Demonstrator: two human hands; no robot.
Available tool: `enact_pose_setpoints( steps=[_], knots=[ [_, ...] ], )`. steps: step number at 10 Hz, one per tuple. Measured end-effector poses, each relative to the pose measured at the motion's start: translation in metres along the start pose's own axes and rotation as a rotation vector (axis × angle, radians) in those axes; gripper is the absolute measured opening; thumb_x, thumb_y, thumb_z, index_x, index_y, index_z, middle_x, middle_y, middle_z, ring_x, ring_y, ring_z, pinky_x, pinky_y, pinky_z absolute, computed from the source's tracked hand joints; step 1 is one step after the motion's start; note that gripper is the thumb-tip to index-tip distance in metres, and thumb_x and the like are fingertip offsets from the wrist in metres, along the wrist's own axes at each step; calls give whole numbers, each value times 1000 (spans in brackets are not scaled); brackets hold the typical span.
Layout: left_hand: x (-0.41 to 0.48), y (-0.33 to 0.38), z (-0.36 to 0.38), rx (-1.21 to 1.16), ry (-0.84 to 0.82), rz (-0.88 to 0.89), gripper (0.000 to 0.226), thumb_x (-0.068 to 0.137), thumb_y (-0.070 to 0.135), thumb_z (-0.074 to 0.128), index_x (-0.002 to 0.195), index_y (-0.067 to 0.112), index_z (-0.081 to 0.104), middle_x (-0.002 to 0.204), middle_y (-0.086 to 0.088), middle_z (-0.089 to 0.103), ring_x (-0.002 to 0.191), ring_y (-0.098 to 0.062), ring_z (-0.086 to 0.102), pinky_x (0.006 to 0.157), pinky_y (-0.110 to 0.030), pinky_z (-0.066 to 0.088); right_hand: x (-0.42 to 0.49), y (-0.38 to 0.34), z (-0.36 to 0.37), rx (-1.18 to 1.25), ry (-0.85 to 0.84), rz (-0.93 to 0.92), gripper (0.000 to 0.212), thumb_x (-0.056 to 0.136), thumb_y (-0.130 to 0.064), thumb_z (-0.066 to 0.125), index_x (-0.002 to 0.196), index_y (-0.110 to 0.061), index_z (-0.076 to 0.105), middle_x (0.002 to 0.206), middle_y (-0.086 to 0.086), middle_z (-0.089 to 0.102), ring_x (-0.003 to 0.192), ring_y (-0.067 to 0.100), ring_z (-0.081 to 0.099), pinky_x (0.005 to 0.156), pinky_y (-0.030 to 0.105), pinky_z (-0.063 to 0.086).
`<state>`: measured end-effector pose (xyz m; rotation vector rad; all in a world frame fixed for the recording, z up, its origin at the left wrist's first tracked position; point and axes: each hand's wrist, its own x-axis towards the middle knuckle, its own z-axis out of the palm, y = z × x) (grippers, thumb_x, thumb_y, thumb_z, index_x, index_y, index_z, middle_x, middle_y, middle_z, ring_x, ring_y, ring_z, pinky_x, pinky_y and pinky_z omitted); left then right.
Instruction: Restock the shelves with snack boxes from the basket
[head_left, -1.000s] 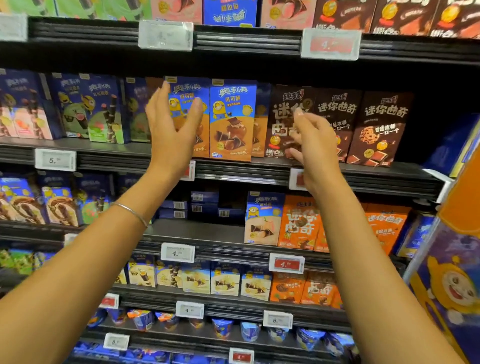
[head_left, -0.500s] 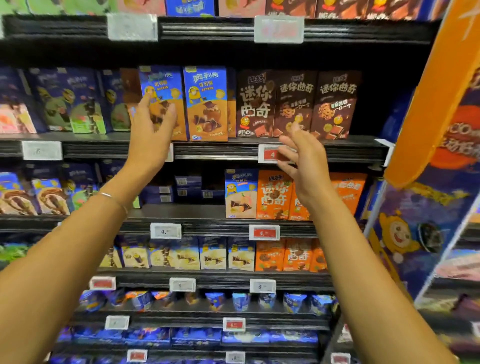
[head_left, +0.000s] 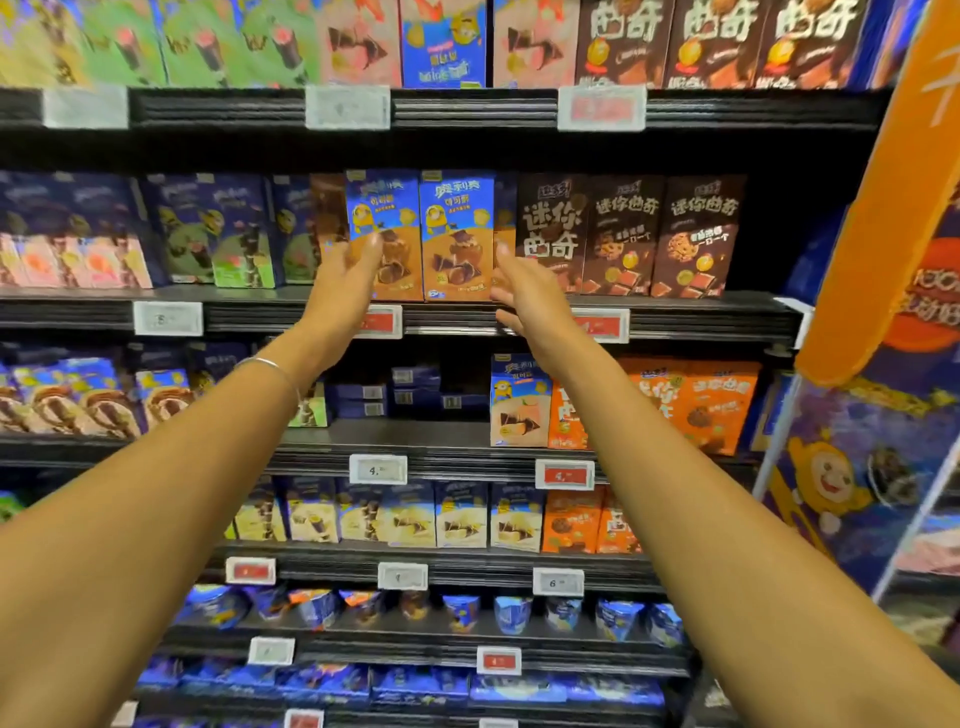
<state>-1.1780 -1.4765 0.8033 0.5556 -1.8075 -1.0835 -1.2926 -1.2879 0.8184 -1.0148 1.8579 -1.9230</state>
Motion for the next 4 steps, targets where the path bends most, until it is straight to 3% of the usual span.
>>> enact_pose_setpoints(
  steps=[1,2,3,4],
  knots=[
    [0,-4,4,-7,42,-35,59,99,72,44,128,24,66,94,30,74,92,8,71,80,-17,54,11,4,0,61,2,14,43,104,-51,44,132,-20,56,126,-1,63,121,19,60,103,42,53],
    [-1,-5,8,-51,16,-48,73,94,79,42,136,23,63,116,20,76,110,-3,72,102,-38,56,18,11,-6,140,2,42,52,104,-52,43,139,-14,53,134,3,64,118,18,64,101,40,54],
    [0,2,3,-35,71,-108,112,71,96,34,154,22,46,151,1,59,141,-25,56,122,-55,38,18,13,-16,227,53,53,59,103,-55,41,145,-13,50,135,4,64,118,18,64,101,41,54],
    [-2,10,-4,-174,194,-21,99,84,85,38,156,18,44,147,2,61,134,-11,61,115,-42,48,13,14,-33,343,108,35,62,102,-59,39,144,-14,51,137,4,63,120,18,63,100,40,53]
  ],
)
